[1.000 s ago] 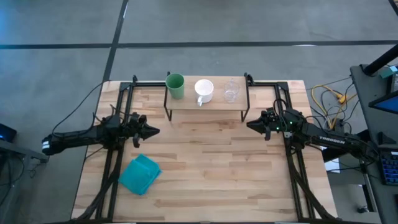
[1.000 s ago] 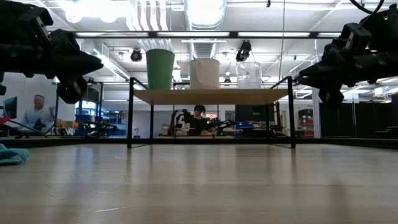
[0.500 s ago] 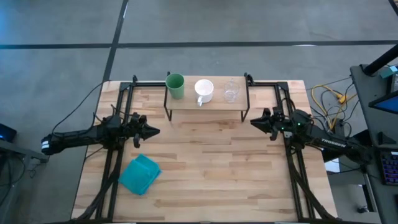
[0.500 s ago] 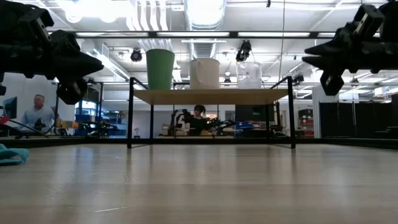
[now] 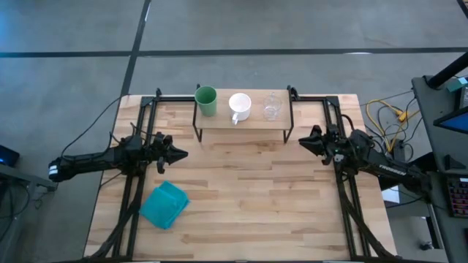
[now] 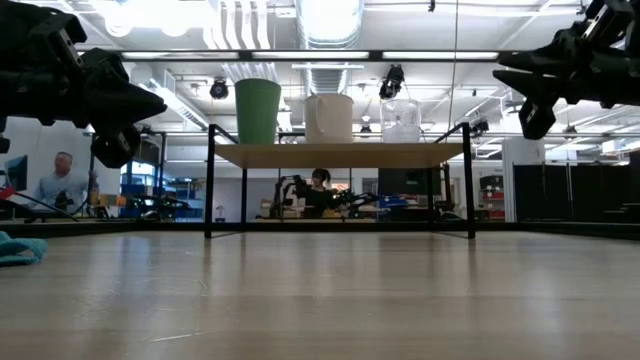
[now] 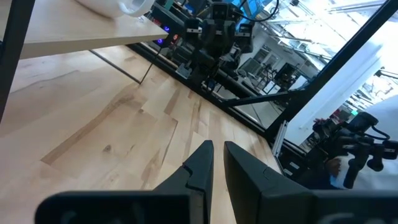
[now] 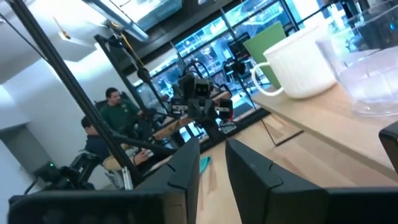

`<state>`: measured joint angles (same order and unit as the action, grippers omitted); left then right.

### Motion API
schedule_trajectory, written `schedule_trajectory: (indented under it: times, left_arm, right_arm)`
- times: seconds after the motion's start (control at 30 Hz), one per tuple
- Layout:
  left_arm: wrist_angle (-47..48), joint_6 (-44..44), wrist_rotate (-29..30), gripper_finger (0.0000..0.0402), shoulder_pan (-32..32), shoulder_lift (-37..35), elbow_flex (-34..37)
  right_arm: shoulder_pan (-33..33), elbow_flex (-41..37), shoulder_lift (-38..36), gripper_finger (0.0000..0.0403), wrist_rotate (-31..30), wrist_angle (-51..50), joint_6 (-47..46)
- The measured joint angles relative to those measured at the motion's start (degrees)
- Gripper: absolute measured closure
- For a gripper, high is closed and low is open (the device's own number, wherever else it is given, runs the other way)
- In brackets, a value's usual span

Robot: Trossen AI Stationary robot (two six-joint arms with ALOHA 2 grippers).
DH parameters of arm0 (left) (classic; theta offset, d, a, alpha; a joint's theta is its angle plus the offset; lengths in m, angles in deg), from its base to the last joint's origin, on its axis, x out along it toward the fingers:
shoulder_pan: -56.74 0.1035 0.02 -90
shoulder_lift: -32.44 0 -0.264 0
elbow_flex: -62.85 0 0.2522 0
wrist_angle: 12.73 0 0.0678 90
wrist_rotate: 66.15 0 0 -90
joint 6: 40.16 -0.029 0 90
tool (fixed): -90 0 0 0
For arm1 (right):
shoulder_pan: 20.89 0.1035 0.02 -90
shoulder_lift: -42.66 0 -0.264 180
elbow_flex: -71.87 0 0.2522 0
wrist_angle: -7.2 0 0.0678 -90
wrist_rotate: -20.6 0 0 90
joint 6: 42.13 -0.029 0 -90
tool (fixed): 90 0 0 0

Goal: Stack small to large cups/mugs on shelf
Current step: Return to Home Position

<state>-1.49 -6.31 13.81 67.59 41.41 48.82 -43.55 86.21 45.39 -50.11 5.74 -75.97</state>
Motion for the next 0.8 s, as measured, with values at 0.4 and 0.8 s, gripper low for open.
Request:
schedule_trajectory:
  times: [0.4,0.8]
  left_arm:
    - [0.0,0.0,0.0,0.0378,0.0,0.0,0.0]
    - [0.0,0.0,0.0,0.0378,0.0,0.1,0.0]
  right_arm:
    - [0.0,0.0,-2.2,0.0325,0.0,0.0,0.0]
    - [0.0,0.0,-0.3,0.0322,0.0,-0.1,0.0]
